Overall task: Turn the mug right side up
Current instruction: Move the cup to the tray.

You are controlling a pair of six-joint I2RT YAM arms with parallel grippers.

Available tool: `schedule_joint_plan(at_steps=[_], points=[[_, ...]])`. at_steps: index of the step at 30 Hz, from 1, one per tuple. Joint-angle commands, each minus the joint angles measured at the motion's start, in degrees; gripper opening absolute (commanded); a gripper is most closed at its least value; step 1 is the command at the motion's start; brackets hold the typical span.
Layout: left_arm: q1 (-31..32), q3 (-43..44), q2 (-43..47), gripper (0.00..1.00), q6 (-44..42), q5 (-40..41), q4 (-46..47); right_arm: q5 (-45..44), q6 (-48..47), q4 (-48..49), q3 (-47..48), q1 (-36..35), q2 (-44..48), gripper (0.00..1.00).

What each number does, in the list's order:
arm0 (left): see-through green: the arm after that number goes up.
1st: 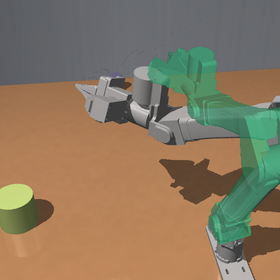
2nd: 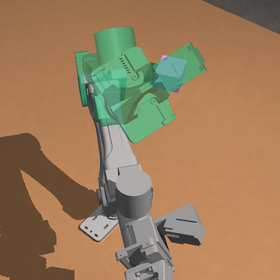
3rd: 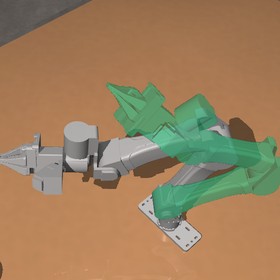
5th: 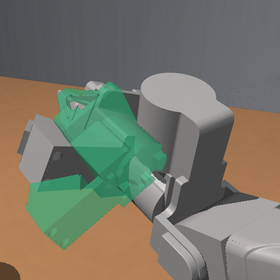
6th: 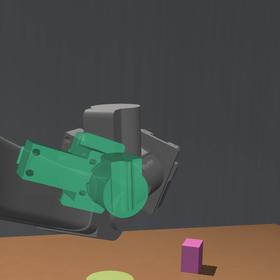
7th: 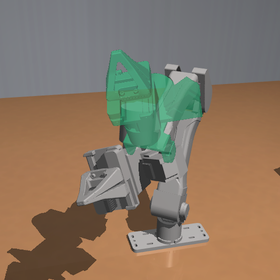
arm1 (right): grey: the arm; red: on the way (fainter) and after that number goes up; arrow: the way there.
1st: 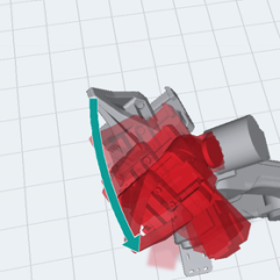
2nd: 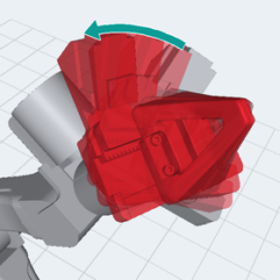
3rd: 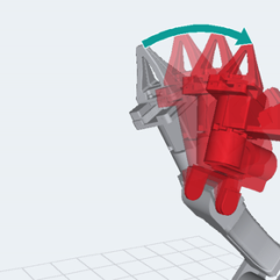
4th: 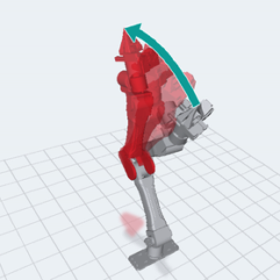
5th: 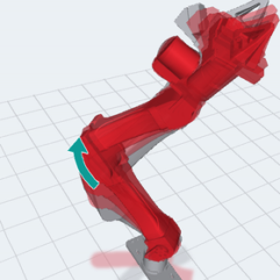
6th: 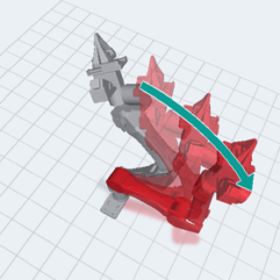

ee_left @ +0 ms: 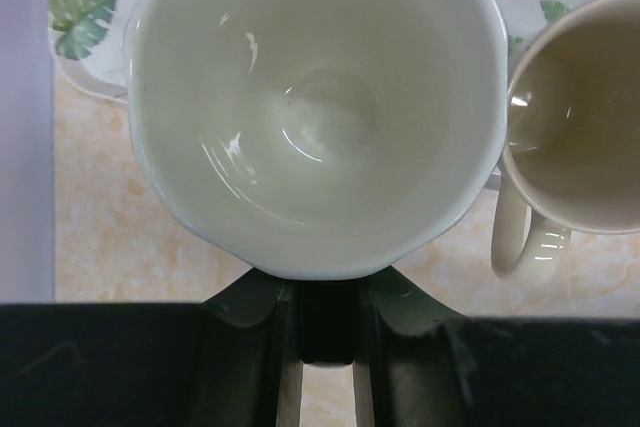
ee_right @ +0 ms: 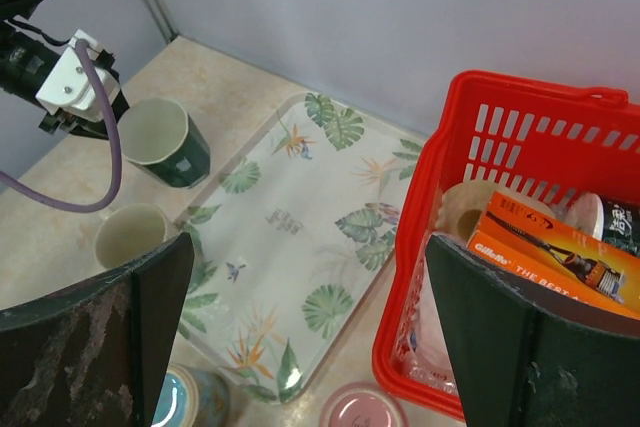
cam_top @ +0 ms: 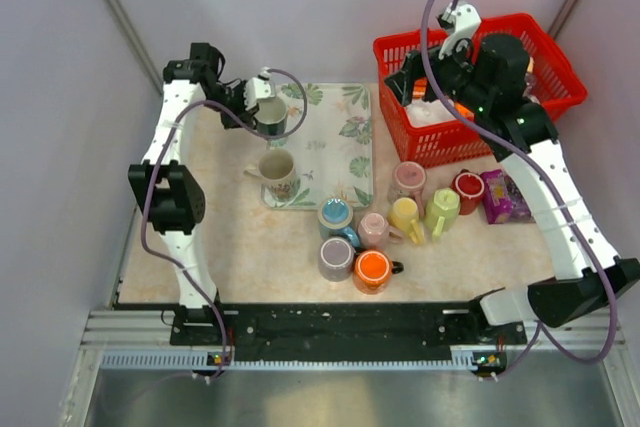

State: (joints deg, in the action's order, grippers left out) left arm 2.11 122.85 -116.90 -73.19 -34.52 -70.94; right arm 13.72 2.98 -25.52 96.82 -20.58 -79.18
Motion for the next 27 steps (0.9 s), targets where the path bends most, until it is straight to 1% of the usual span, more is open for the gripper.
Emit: schedule_joint_plan(at_steps=[1, 7, 16, 24, 27], points=[[0.62, 3.54, -1.74, 0.00, -6.09, -4.23, -2.81, 1.05, -1.14, 1.08, -2.41, 1.77, 2.27, 0.99], [0.09, 2.93, -5.52, 0.00, -6.09, -5.47, -0.78, 3.42, -0.61, 0.65, -3.92, 3.35, 0.87, 0.98], [-0.35, -0.50, -9.04, 0.00, -10.30, -5.29, -2.98, 10.27, -2.01, -0.94, -3.21, 3.26, -1.77, 0.98], [-0.44, -2.78, -11.24, 0.00, -10.31, -6.26, -1.49, 11.42, -2.63, -1.38, -2.07, 3.26, -3.88, 0.98], [-0.53, -3.67, -12.03, 0.00, -10.39, -5.56, -0.96, 13.61, -0.62, -1.46, -0.67, 3.35, -4.67, 0.99]])
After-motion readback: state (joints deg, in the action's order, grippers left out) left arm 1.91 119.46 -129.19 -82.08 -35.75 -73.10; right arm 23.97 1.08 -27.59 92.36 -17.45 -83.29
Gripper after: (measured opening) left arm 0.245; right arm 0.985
